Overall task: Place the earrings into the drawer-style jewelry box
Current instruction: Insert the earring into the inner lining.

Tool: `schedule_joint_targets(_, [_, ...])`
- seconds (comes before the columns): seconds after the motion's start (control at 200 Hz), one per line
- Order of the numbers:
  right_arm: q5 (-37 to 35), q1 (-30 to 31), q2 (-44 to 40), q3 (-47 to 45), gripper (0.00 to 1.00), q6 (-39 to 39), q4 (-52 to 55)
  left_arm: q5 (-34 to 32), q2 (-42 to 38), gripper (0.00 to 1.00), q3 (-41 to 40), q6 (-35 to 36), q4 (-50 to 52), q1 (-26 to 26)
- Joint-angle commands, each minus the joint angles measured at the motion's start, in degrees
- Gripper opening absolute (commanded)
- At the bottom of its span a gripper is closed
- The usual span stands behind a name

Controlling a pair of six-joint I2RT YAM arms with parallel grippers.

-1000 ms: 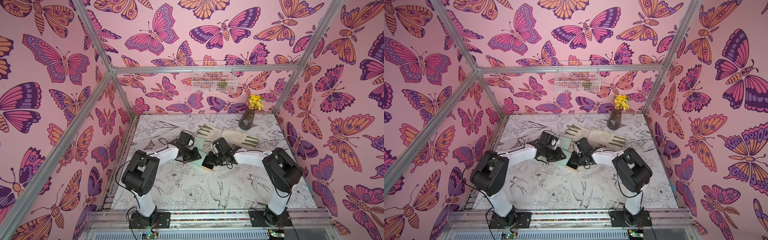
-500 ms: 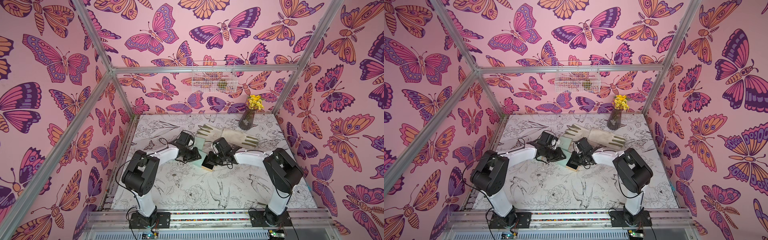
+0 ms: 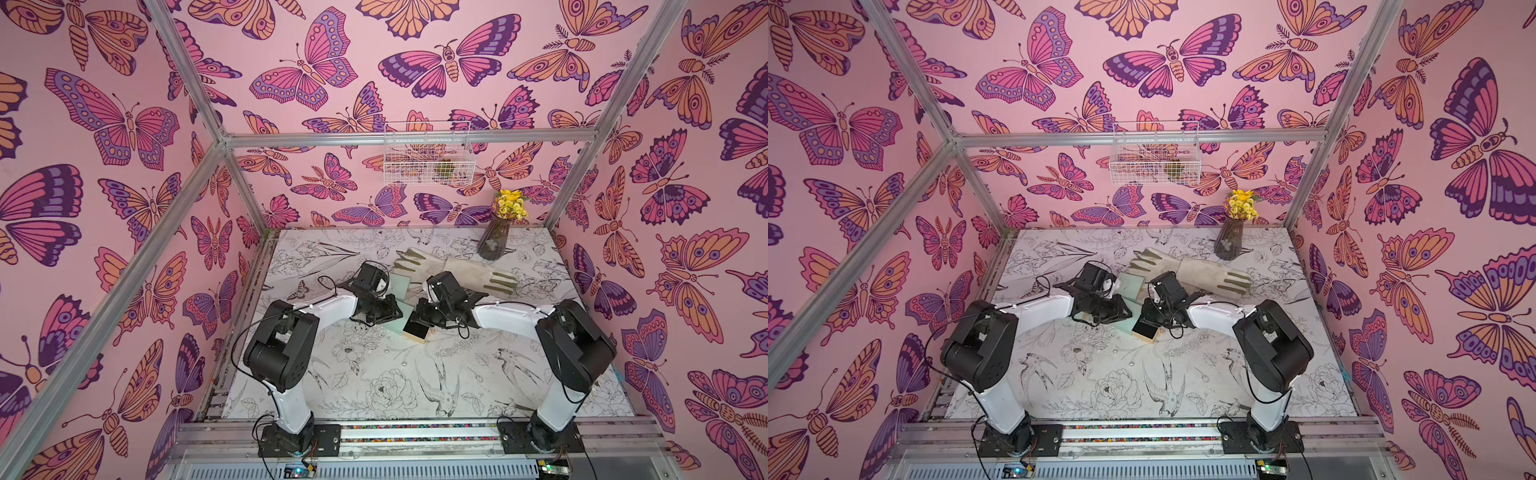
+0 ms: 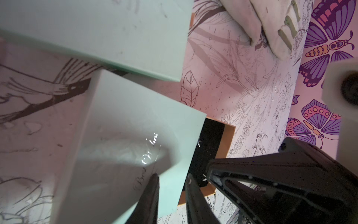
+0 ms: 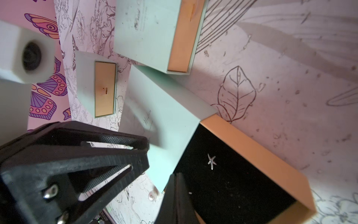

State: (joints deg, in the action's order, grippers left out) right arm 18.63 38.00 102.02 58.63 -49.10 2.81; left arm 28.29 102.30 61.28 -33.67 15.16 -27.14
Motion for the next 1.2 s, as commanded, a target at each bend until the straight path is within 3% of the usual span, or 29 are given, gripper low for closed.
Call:
schedule_joint_targets(0.0, [1.2, 0.4, 1.5, -1.0, 0.0, -0.5, -1.0, -1.5, 2.4, 0.28, -0.2, 0.7, 3.7, -0.3])
schedule_joint_targets(0.646, [1.5, 0.4, 2.8, -3.0, 0.01, -0.2, -2.2, -1.6, 3.4, 0.28, -0.4, 0.6, 3.9, -0.3])
schedule_joint_targets(1.197, [-3.4, 0.5, 1.3, -4.0, 0.03, -0.6, 1.3, -2.2, 3.6, 0.28, -0.7, 0.5, 4.5, -0.4])
